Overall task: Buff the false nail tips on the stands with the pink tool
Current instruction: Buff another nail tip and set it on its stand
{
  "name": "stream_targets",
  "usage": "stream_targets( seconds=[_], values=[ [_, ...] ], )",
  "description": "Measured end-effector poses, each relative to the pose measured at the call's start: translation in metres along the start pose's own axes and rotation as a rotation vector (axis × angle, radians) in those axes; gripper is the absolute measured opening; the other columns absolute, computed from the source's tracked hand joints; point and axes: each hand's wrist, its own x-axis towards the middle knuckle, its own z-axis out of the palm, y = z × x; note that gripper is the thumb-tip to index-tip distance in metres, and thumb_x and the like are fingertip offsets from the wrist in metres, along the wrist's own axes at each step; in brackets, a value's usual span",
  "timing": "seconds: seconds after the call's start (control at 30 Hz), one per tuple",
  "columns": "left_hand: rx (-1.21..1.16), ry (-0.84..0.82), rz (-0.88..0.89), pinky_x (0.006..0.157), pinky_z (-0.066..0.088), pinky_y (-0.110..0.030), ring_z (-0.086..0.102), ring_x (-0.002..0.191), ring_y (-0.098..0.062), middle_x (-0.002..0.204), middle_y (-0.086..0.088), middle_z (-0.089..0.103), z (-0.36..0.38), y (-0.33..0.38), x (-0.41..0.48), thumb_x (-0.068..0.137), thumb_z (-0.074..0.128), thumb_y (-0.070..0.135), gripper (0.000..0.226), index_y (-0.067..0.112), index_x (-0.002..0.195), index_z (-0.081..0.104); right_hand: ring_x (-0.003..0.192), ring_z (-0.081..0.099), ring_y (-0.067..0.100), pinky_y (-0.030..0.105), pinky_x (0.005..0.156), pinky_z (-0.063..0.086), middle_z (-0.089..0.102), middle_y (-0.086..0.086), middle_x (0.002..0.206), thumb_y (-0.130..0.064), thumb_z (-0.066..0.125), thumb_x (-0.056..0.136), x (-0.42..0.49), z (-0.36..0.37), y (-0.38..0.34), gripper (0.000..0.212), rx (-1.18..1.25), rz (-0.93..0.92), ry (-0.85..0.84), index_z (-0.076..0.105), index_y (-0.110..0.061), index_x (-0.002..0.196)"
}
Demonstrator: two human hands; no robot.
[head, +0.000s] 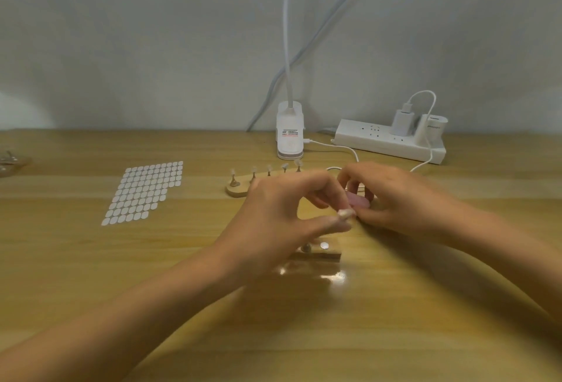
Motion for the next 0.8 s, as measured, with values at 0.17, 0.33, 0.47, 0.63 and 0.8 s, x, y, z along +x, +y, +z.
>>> stream_targets(
  seconds=[0.17,0.33,0.47,0.63,0.8],
  values=[
    [-0.376,0.029,-0.084,0.071,0.057,-0.02,0.074,0.076,-0.015,0.087,-0.005,0.078,-0.015,0.003,-0.001,0.076,0.079,0.017,0.021,0.01,0.095,0.072,0.092,0.065,0.004,0.022,0.067,0.055,0.067,-0.016,0.093,-0.054,0.059,0.084,0.004,-0.01,-0.004,0.029,0.377,0.012,0.098,0.064,-0.032,0.102],
    [-0.734,0.001,-0.324,0.059,0.055,-0.018,0.07,0.064,-0.009,0.084,-0.007,0.078,-0.024,-0.005,-0.002,0.063,0.081,0.026,0.034,0.015,0.091,0.067,0.096,0.071,0.018,0.031,0.068,0.062,0.072,-0.007,0.104,-0.038,0.07,0.08,-0.001,-0.036,-0.027,0.028,0.697,-0.157,0.267,0.07,-0.024,0.104],
    [-1.008,-0.073,-0.392,0.053,0.052,-0.012,0.064,0.056,-0.003,0.076,-0.001,0.074,-0.023,-0.011,-0.003,0.058,0.08,0.03,0.041,0.011,0.093,0.067,0.092,0.072,0.017,0.023,0.076,0.06,0.074,-0.004,0.101,-0.039,0.073,0.078,-0.008,-0.049,-0.047,0.029,0.721,-0.244,0.365,0.071,-0.028,0.105],
    [-1.101,-0.149,-0.359,0.055,0.052,-0.01,0.063,0.057,-0.001,0.075,0.003,0.071,-0.02,-0.014,-0.004,0.066,0.077,0.028,0.042,0.007,0.099,0.062,0.096,0.07,0.011,0.018,0.08,0.057,0.071,-0.008,0.101,-0.025,0.07,0.083,-0.013,-0.046,-0.06,0.022,0.44,-0.358,0.385,0.072,-0.022,0.104],
    [-1.11,-0.158,-0.38,0.056,0.052,-0.009,0.062,0.057,0.0,0.073,0.003,0.07,-0.019,-0.015,-0.004,0.069,0.075,0.03,0.043,0.007,0.101,0.059,0.097,0.067,0.004,0.013,0.084,0.052,0.068,-0.01,0.103,-0.03,0.067,0.086,-0.012,-0.047,-0.057,0.022,0.295,-0.415,0.442,0.07,-0.022,0.106]
  ],
)
